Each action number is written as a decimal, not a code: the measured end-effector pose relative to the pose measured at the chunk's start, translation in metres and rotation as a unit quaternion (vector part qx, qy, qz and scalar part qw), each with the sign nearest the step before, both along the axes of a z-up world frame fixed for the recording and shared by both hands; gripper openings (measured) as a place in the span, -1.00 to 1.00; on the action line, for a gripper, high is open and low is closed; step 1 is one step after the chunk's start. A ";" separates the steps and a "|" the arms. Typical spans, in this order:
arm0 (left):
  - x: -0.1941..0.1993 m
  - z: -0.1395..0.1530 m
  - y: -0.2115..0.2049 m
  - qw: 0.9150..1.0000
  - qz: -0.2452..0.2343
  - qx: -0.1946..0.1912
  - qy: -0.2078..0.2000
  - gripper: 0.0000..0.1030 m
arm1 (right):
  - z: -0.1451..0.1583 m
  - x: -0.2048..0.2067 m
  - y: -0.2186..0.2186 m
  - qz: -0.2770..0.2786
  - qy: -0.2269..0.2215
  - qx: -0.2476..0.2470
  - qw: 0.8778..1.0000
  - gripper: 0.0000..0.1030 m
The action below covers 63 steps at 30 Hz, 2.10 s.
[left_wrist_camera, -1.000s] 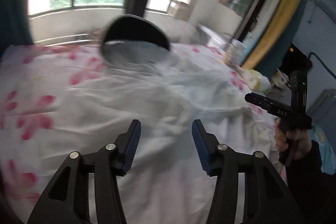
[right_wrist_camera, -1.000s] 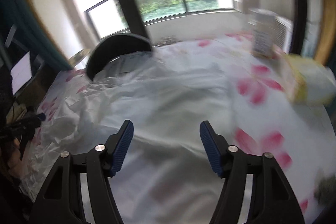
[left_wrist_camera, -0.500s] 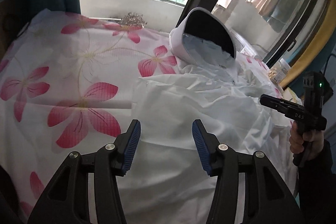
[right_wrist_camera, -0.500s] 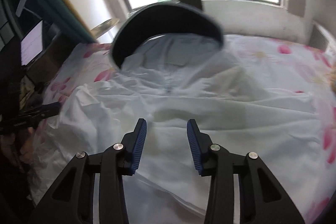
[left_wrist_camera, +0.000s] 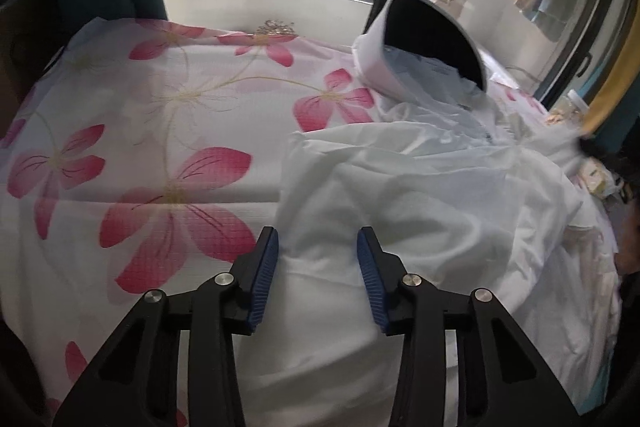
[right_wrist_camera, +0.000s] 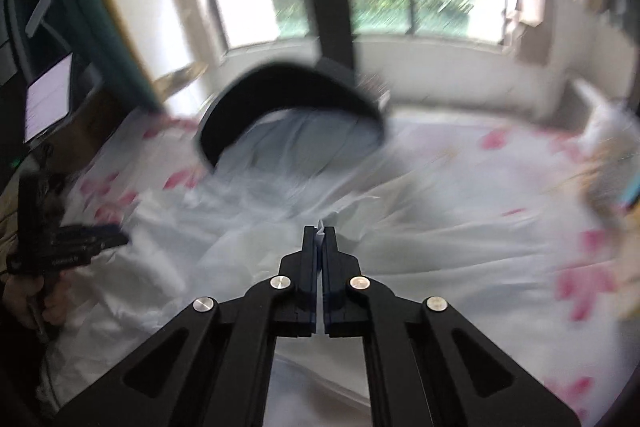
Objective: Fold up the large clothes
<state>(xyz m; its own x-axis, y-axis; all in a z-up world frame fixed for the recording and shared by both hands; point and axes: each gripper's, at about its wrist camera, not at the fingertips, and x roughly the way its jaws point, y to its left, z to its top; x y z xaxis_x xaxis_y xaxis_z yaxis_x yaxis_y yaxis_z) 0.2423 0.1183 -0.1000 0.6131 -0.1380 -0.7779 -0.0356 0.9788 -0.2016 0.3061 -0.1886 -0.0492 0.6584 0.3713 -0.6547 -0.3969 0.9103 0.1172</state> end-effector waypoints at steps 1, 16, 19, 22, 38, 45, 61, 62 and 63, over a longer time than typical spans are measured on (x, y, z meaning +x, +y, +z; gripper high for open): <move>0.000 0.000 0.000 1.000 0.002 0.003 -0.001 -0.20 | 0.009 -0.006 -0.011 -0.020 -0.013 -0.006 1.000 -0.97; 0.002 0.031 -0.005 0.999 0.006 0.017 -0.039 -0.22 | -0.009 -0.027 -0.108 -0.110 0.022 -0.001 0.994 -0.02; 0.006 0.040 -0.015 0.999 -0.010 0.032 -0.043 -0.22 | -0.008 -0.025 -0.119 -0.102 0.025 0.032 0.994 0.32; 0.010 0.039 -0.026 0.999 -0.026 0.033 -0.033 -0.22 | -0.008 -0.017 -0.115 -0.085 0.024 0.032 0.996 0.32; 0.024 0.010 -0.027 0.999 -0.024 0.024 0.009 -0.22 | -0.053 0.053 -0.069 0.001 0.091 -0.083 0.992 -0.97; 0.029 0.005 -0.017 1.000 -0.010 0.025 0.011 -0.22 | 0.021 0.036 -0.069 -0.007 -0.050 -0.051 0.997 -0.98; 0.022 0.006 -0.009 0.999 0.010 0.037 0.021 -0.85 | -0.059 -0.037 -0.130 -0.038 0.071 -0.092 0.993 -0.95; 0.022 0.007 -0.009 0.999 0.008 0.034 0.021 -0.85 | -0.059 -0.039 -0.131 -0.041 0.071 -0.092 0.992 -0.93; 0.022 0.009 -0.008 0.999 0.007 0.029 0.021 -0.85 | -0.056 -0.040 -0.132 -0.045 0.071 -0.091 0.992 -0.90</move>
<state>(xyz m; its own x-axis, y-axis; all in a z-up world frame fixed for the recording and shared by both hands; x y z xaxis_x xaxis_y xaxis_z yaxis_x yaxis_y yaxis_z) 0.2647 0.1098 -0.0912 0.5817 -0.0837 -0.8091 -0.0573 0.9880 -0.1434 0.2658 -0.3207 -0.1053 0.5803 0.1818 -0.7939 -0.3039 0.9527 -0.0039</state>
